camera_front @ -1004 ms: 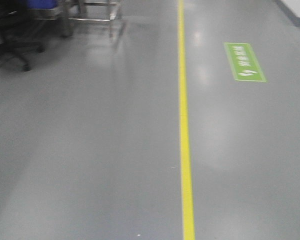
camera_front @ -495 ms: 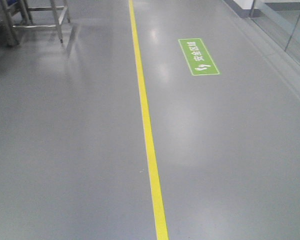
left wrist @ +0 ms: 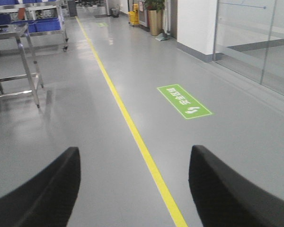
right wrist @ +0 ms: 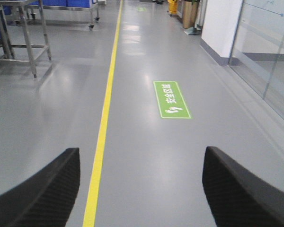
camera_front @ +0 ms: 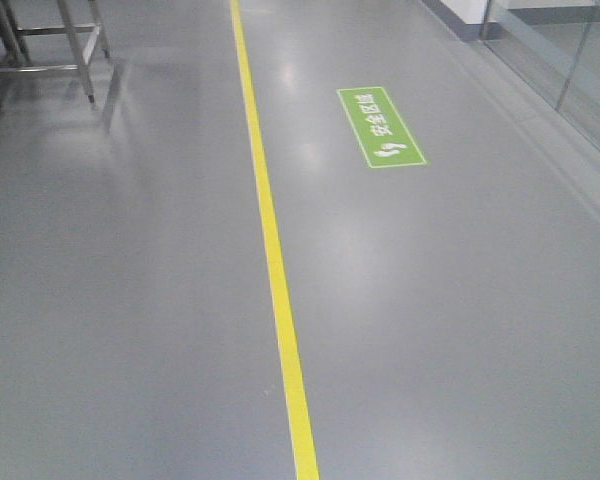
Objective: Move and align brake pads A on conveyor
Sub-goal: 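Drive the base along the yellow floor line down the aisle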
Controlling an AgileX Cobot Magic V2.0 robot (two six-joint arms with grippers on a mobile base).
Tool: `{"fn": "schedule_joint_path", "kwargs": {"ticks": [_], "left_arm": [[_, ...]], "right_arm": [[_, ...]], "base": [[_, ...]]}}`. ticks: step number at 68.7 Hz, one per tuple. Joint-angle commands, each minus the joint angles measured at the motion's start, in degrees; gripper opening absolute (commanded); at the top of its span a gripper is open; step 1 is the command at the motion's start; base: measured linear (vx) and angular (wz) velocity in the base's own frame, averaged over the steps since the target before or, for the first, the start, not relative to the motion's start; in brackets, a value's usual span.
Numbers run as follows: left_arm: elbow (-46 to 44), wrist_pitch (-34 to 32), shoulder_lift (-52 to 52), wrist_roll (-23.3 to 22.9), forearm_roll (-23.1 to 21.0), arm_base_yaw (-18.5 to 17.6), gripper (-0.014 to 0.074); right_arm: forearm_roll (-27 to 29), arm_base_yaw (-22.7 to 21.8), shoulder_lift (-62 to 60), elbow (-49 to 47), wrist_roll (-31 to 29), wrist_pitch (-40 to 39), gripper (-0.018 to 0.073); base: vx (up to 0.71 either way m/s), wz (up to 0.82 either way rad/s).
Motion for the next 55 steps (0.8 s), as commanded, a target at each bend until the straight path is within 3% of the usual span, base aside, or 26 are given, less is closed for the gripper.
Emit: {"fn": "schedule_joint_path", "kwargs": {"ticks": [1, 33, 55], "left_arm": [[-1.37, -4.35, 0.73, -0.01, 0.09, -0.17, 0.046], [-1.37, -4.35, 0.72, -0.01, 0.09, -0.17, 0.046], [-1.37, -4.35, 0.72, -0.01, 0.09, -0.17, 0.046]], "right_arm": [[-0.59, -0.31, 0.86, -1.5, -0.49, -4.23, 0.0525], [-0.59, -0.31, 0.86, -1.5, -0.49, -3.95, 0.0525], [-0.59, -0.31, 0.86, -1.5, -0.49, -3.95, 0.0525]], "base": [[0.46, 0.23], [0.54, 0.36], [0.59, -0.02]]}}
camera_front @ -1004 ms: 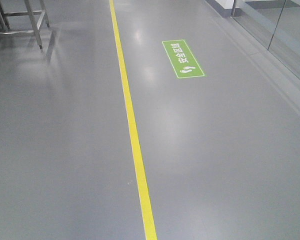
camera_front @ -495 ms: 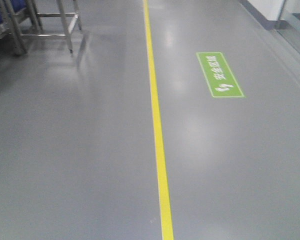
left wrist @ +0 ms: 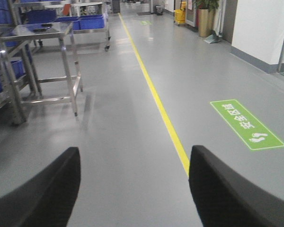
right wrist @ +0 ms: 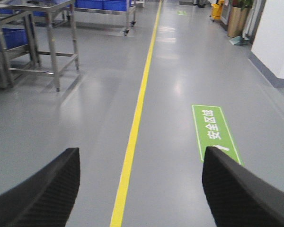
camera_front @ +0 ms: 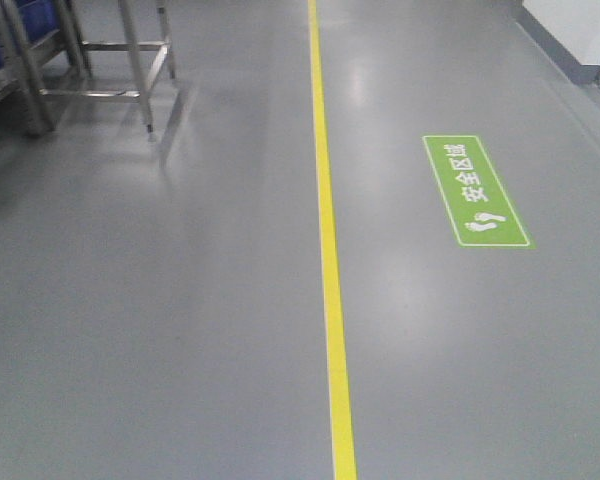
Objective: Move and align brake pads A on conveyor
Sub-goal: 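Drive the base along the yellow floor line down the aisle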
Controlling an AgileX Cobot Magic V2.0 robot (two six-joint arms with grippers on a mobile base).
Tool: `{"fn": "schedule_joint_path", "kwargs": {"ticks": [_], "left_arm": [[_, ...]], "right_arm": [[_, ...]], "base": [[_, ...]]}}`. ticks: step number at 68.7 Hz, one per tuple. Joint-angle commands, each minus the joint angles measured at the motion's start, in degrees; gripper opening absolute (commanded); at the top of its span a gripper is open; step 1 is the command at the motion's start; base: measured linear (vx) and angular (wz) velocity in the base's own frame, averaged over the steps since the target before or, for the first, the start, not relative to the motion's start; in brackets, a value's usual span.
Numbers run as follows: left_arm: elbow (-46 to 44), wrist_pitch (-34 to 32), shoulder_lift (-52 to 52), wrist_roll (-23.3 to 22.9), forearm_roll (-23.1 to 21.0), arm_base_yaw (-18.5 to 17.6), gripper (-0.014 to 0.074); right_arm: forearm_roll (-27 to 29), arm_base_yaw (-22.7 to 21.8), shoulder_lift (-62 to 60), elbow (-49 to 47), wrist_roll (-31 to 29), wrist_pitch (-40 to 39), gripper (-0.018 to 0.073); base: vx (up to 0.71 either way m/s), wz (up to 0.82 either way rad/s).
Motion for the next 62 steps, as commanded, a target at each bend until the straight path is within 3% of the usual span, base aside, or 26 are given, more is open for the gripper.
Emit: {"fn": "schedule_joint_path", "kwargs": {"ticks": [1, 36, 62], "left_arm": [[-1.37, -4.35, 0.72, -0.01, 0.09, -0.17, 0.046], [-1.37, -4.35, 0.78, -0.01, 0.09, -0.17, 0.046], [-1.37, -4.2, 0.87, -0.01, 0.09, -0.17, 0.046]], "right_arm": [[-0.59, -0.31, 0.86, -1.5, -0.49, -3.95, 0.0525], [-0.53, -0.31, 0.86, -1.5, -0.49, -4.01, 0.0525], [-0.54, -0.31, 0.86, -1.5, -0.49, -4.02, 0.0525]], "base": [[0.62, -0.27], [0.65, -0.33], [0.68, 0.19]]}}
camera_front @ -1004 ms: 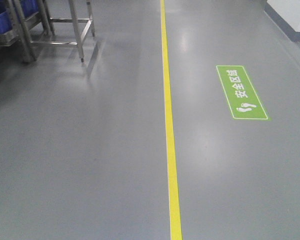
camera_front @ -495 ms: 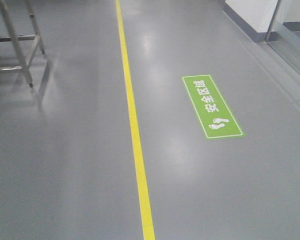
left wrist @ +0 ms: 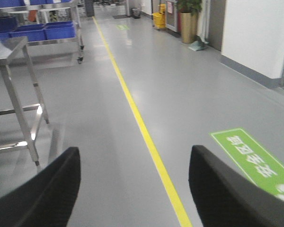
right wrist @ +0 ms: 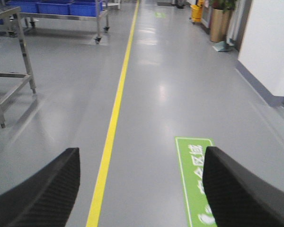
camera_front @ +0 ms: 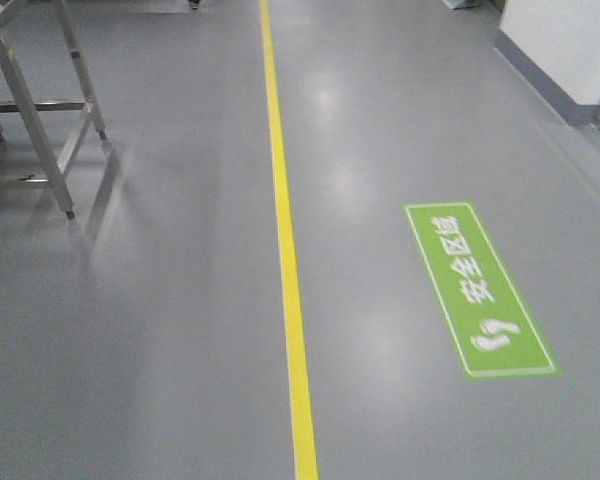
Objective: Move and align brake pads A on conveyor
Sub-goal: 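Drive the base along the yellow floor line down the aisle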
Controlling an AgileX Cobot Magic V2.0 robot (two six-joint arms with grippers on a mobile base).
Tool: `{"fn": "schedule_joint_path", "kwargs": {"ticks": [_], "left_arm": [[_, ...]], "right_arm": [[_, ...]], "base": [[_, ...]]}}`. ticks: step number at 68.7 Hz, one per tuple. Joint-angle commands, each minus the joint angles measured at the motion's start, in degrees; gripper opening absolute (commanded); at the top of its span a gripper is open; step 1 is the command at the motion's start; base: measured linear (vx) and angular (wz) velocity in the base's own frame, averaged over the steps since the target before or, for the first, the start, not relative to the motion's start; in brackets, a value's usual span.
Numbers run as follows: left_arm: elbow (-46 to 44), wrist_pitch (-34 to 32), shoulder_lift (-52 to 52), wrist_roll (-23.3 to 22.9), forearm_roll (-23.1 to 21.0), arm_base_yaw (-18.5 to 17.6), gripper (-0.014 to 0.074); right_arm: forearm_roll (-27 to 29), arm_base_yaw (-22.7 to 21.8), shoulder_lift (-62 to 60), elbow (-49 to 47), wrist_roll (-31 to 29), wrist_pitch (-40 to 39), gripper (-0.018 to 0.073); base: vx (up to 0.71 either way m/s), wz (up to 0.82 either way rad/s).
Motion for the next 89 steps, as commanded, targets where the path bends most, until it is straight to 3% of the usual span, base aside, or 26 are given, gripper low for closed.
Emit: {"fn": "schedule_joint_path", "kwargs": {"ticks": [1, 89], "left_arm": [[-1.37, -4.26, 0.87, -0.01, 0.09, -0.17, 0.046], [-1.37, -4.21, 0.81, -0.01, 0.09, -0.17, 0.046]], "right_arm": [[-0.54, -0.31, 0.86, -1.5, -0.49, -4.06, 0.0525], [-0.54, -0.31, 0.86, -1.5, -0.49, -4.05, 0.0525]], "base": [[0.69, 0.34], [0.72, 0.04]]}}
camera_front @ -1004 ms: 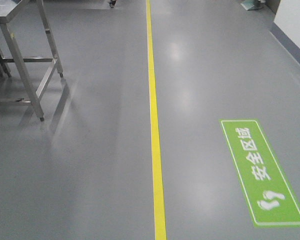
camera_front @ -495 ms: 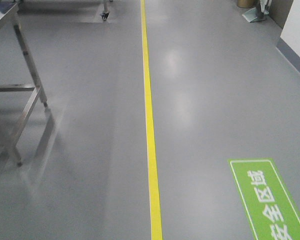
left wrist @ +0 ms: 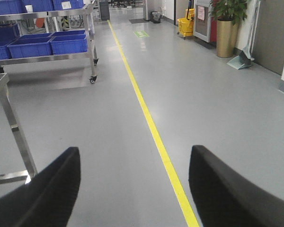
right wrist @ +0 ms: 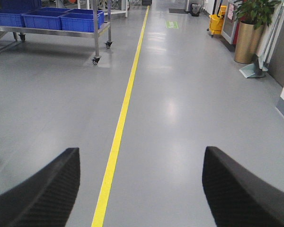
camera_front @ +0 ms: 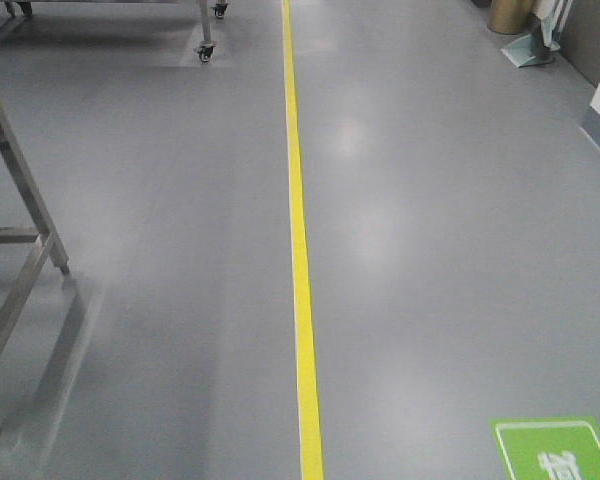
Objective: Move and align brake pads A on conveyor
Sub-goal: 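Drive the base along the yellow floor line down the aisle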
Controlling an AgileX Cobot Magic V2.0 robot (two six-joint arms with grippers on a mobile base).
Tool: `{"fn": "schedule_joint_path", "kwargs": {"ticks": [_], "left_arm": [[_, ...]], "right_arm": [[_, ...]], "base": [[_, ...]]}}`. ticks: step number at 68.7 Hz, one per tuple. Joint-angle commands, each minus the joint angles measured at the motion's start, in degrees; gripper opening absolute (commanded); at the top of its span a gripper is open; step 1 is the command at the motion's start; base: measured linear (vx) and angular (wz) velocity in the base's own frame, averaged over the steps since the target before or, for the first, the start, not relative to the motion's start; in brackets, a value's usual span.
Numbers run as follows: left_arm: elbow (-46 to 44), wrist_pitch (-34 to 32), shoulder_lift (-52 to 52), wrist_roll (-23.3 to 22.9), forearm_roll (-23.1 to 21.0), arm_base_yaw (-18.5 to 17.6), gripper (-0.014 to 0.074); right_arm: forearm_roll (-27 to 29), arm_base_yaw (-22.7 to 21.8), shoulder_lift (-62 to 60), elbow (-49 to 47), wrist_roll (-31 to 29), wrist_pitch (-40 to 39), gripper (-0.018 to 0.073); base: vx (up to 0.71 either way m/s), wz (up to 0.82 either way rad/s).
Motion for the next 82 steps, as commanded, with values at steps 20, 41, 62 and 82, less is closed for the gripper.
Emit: {"fn": "schedule_joint_path", "kwargs": {"ticks": [20, 41, 62, 82], "left_arm": [[-1.37, -4.27, 0.81, -0.01, 0.09, -0.17, 0.046], [-1.37, -4.27, 0.81, -0.01, 0.09, -0.17, 0.046], [-1.37, -4.27, 0.81, -0.01, 0.09, -0.17, 0.046], [-1.37, -4.27, 0.81, -0.01, 0.09, -0.17, 0.046]], "right_arm": [[-0.54, -0.31, 0.86, -1.5, -0.49, -4.05, 0.0525], [-0.54, -0.31, 0.86, -1.5, -0.49, -4.05, 0.0525], [-0.54, -0.31, 0.86, -1.5, -0.49, -4.05, 0.0525], [-0.54, -0.31, 0.86, -1.5, -0.49, -4.05, 0.0525]], "base": [[0.67, 0.02], [0.64, 0.04], [0.6, 0.1], [0.57, 0.16]]}}
